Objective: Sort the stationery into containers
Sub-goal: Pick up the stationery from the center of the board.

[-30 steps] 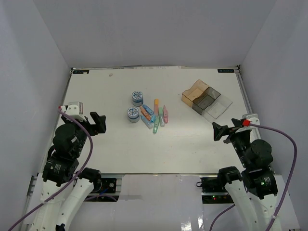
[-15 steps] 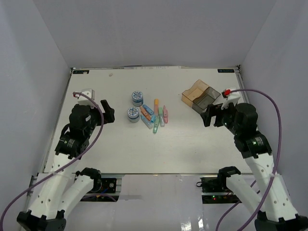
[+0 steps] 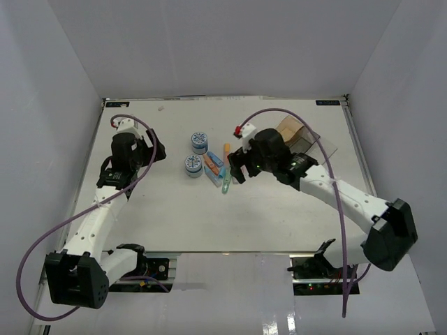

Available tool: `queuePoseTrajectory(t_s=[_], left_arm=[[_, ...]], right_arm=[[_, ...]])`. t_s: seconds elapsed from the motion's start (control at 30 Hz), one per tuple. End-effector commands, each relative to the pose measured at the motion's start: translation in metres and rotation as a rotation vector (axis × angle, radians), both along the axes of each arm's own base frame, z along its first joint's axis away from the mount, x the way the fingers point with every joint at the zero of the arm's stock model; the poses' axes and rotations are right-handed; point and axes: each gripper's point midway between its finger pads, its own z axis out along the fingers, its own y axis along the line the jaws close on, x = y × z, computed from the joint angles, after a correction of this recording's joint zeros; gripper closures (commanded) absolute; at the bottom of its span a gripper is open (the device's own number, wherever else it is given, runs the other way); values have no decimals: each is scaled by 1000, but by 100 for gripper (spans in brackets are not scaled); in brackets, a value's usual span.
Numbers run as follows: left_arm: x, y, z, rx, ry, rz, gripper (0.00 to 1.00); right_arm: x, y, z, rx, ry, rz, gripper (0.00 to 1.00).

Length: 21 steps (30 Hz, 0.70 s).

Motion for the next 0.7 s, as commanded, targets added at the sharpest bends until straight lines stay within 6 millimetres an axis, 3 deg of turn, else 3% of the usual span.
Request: queuePoseTrajectory(t_s=[0.0,0.03,0.07,0.23,0.37,0.4,0.43,0.5,0.53,0.6,0.67], left_arm=[[4,19,-4,-41,-32,44,2],[4,21,-2,-40,-38,50,2],[2,24,0,-28,-50,61,2],[-6,40,1,13,-79,127,2],[-7,41,-1,18,-77,132,2],[-7,41,0,20,-77,133,2],[-6,43,-1,28,-71,139,2],[-6,45,-2,32,-64,149,2],[-7,45,-2,35,-64,152,2],[-6,44,-2,32,-64,145,2],[-6,41,-2,26,-61,131,2]], right_arm=[[15,55,23,46,-161,85,10],[17,66,19,50,-162,104,10],[21,79,2,32,-139,126,10],[35,141,-19,31,-142,223,10],[48,174,-33,32,-136,247,10],[50,180,-36,29,-132,246,10],[55,184,-51,6,-115,241,10],[62,195,-47,18,-127,227,10],[65,198,-59,5,-114,224,10],[69,205,-59,15,-109,228,10],[68,210,-72,3,-86,236,10]])
